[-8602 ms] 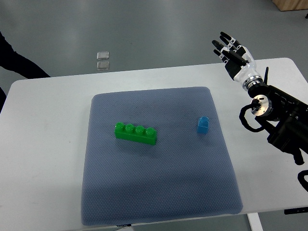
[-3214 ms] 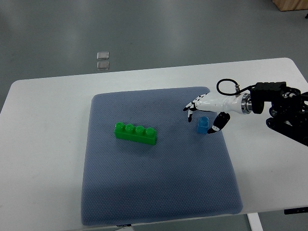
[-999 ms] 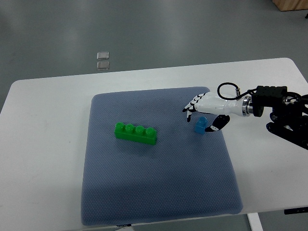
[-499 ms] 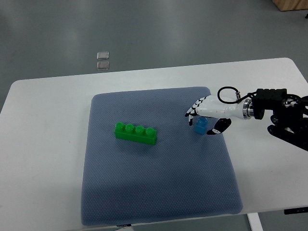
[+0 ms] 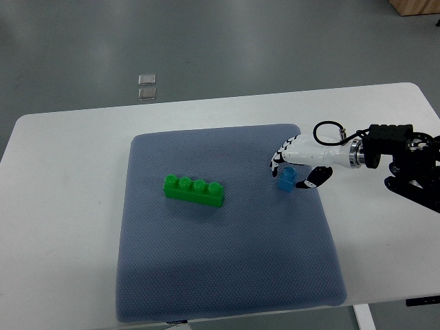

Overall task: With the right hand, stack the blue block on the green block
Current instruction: 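Close the right hand's fingers on the blue block, then lift the blue block and carry it over the green block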

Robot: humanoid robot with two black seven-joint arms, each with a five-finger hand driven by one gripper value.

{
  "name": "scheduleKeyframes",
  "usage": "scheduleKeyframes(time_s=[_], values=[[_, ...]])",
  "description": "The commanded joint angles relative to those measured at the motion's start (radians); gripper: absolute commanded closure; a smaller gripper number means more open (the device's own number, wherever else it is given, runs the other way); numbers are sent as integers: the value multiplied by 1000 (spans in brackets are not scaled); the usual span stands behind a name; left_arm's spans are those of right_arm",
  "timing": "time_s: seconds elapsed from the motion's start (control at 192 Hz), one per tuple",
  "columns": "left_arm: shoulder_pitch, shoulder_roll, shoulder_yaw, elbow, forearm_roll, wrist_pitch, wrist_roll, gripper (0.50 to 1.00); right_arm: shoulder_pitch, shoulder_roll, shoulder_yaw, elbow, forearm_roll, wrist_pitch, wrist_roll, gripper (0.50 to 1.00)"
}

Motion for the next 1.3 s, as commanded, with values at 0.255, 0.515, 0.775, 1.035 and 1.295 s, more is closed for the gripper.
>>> scheduleKeyframes(time_s=[0.255,0.515,0.775,1.035,1.295], values=[[0,0,0,0,0,0,0,500,0,3,0,2,0,2,2,803],[0,0,0,0,0,0,-1,500,0,3,-2,2,0,7,2,861],[0,0,0,0,0,0,0,500,2,3,0,2,0,7,2,883],[0,0,0,0,0,0,-1,500,29,1,2,3,0,5,2,883],[0,0,0,0,0,0,0,500,104,27,2,29,5,2,5,883]])
